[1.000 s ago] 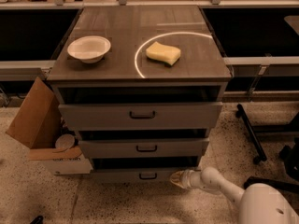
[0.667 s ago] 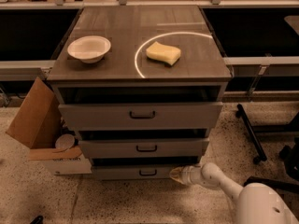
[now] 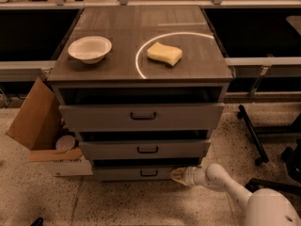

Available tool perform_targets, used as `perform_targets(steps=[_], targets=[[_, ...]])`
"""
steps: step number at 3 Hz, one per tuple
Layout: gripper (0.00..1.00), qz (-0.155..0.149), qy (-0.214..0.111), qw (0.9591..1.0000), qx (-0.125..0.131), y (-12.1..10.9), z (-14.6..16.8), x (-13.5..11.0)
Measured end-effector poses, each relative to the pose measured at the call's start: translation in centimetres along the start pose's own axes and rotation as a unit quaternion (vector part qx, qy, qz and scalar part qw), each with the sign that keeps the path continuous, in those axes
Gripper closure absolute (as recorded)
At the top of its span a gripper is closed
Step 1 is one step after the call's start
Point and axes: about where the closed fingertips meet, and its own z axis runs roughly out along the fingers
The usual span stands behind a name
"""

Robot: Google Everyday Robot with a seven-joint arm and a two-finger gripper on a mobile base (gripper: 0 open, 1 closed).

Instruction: Close bottom drawer

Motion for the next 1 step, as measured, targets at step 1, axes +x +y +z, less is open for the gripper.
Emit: perform_targets(steps=[1], targets=[[1.00,-0.033,-0.023,0.9990,-0.022,3.05,-2.55,-1.27]])
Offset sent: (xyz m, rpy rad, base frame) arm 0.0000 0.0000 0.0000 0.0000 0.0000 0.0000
